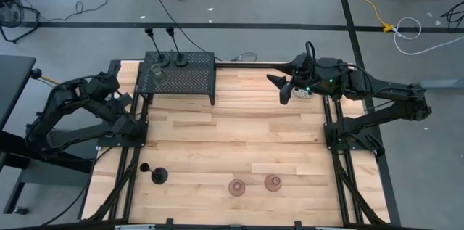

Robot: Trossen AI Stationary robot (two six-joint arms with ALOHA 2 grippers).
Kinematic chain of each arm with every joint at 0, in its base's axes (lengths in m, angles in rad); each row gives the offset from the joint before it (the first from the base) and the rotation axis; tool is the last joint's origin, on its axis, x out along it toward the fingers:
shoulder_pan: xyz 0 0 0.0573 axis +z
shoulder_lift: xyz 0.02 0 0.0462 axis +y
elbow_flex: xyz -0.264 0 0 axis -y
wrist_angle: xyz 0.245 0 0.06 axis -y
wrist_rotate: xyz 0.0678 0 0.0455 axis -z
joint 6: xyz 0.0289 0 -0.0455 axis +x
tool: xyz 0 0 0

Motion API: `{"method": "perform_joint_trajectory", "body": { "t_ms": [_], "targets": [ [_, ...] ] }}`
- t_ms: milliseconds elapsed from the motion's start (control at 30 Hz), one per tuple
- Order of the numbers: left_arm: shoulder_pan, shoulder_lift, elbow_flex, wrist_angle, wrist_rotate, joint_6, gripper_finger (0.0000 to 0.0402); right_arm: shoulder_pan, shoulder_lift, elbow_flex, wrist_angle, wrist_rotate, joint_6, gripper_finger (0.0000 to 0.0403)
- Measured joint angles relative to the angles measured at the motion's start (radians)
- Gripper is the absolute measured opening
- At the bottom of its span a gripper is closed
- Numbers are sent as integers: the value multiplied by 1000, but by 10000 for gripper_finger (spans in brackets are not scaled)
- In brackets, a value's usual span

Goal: Pick & Place candle stick holders
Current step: Put the black candle holder on the shelf aligned with the other black candle holders

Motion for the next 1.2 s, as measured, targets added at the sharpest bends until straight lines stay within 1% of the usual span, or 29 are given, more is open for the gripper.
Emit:
{"method": "perform_joint_trajectory", "body": {
  "t_ms": [100, 233, 333, 433, 500, 567, 600, 633, 700, 767, 867, 1000, 1100, 1200],
  "targets": [
    [0, 0, -1, 21, -4, 20, 176, 0, 0, 0, 2, 28, 5, 220],
    [0, 5, -1, 144, -29, 45, 176, 0, 1, 0, 10, 60, 12, 220],
    [0, 16, -5, 177, -43, 46, 176, 0, 4, 0, 11, 71, 13, 220],
    [-5, 28, -65, 232, -43, 38, 176, 0, 12, 0, 10, 76, 19, 220],
    [-24, 43, -134, 346, -3, 14, 176, 0, 22, 0, 13, 89, 19, 220],
    [-65, 57, -201, 433, 91, -12, 176, 0, 29, 0, 12, 95, 19, 220],
    [-91, 58, -217, 469, 112, -40, 176, -1, 32, 0, 12, 94, 19, 220],
    [-123, 55, -223, 484, 108, -61, 176, -1, 36, 0, 14, 94, 19, 220],
    [-193, 50, -223, 470, 43, -85, 176, -2, 42, 0, 20, 96, 19, 220],
    [-276, 50, -219, 490, -28, -139, 176, -5, 43, 0, 21, 96, 19, 220],
    [-409, 56, -220, 535, -85, -215, 176, -5, 46, 0, 26, 97, 22, 220],
    [-595, 48, -219, 573, -203, -333, 176, -5, 47, 0, 31, 97, 22, 220],
    [-729, 46, -220, 569, -285, -402, 176, -5, 47, 0, 32, 97, 19, 220],
    [-855, 47, -220, 565, -345, -479, 176, -5, 47, 0, 37, 97, 19, 220]
  ]
}}
